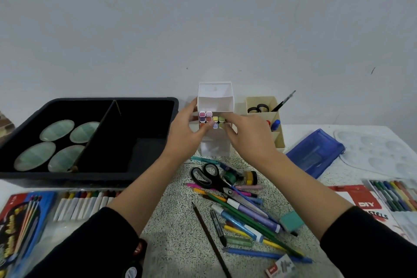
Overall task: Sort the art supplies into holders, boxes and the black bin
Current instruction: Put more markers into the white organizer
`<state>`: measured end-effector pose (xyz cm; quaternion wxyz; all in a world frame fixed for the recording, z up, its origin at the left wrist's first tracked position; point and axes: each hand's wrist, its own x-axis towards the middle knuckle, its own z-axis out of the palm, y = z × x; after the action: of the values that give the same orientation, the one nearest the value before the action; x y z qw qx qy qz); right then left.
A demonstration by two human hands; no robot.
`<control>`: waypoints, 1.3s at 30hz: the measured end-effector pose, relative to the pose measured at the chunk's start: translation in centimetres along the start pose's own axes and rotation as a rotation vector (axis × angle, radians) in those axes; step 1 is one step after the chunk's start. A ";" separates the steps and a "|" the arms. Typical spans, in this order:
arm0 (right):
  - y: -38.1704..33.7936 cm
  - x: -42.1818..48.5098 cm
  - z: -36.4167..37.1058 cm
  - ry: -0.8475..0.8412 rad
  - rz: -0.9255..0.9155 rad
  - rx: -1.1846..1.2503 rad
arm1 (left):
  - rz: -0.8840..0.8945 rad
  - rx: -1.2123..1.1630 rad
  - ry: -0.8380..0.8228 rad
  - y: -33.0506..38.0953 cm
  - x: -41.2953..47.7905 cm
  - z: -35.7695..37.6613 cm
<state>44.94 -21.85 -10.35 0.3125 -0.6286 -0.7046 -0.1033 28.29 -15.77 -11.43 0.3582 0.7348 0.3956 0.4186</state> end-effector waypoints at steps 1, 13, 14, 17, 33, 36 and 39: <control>0.1 -0.5 -0.2 0.027 0.027 0.084 | -0.011 0.005 -0.006 0.0 0.0 -0.1; 3.3 -10.8 -0.3 -0.197 0.061 0.244 | 0.040 0.487 -0.466 -1.7 -8.1 1.5; 3.5 -11.2 0.1 -0.213 0.009 0.202 | 0.076 0.617 -0.533 -2.3 -8.7 1.9; 3.5 -11.7 1.0 -0.252 -0.050 0.124 | 0.107 0.853 -0.620 -3.6 -9.9 2.6; 2.1 -9.2 3.8 -0.513 -0.096 -0.103 | 0.113 0.807 -0.482 -5.0 -12.3 -0.2; 1.8 -9.3 3.5 -0.482 -0.049 0.002 | 0.071 0.801 -0.470 -4.8 -12.5 -0.7; 1.1 -9.9 2.6 -0.393 0.100 0.299 | 0.056 0.778 -0.437 -4.9 -12.7 -1.1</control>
<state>45.32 -28.39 -18.32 0.2637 -0.6177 -0.7272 0.1419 21.62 -24.67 -19.41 0.1189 0.8965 0.4187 0.0832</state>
